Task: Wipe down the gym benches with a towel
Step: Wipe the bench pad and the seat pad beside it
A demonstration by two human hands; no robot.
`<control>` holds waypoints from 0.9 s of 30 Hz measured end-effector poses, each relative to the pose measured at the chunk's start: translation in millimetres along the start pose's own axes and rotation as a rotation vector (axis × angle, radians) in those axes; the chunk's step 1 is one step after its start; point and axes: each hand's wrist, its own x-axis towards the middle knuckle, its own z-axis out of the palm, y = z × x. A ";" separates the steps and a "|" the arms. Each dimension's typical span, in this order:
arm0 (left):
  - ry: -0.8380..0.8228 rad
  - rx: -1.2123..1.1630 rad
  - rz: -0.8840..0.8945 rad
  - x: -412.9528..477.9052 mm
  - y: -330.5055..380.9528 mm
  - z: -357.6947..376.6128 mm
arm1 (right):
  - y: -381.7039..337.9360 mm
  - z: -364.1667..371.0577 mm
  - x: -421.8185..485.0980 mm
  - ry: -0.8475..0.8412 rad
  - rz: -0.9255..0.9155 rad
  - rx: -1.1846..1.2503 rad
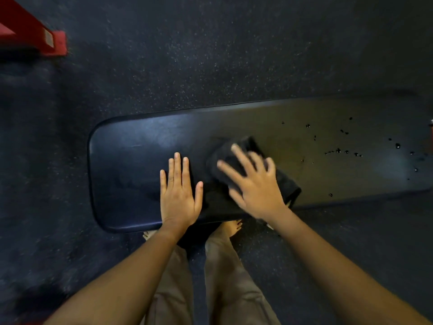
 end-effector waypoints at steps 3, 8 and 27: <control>0.003 -0.007 0.000 -0.5 0.7 -1.2 | 30.7 -2.8 -43.1 -0.025 -0.141 -0.010; 0.006 0.001 -0.002 -0.9 0.0 -0.4 | 45.5 -12.3 8.7 0.082 0.753 0.082; 0.028 -0.125 0.074 15.2 30.1 -7.1 | 38.4 -12.0 29.3 0.035 0.370 0.010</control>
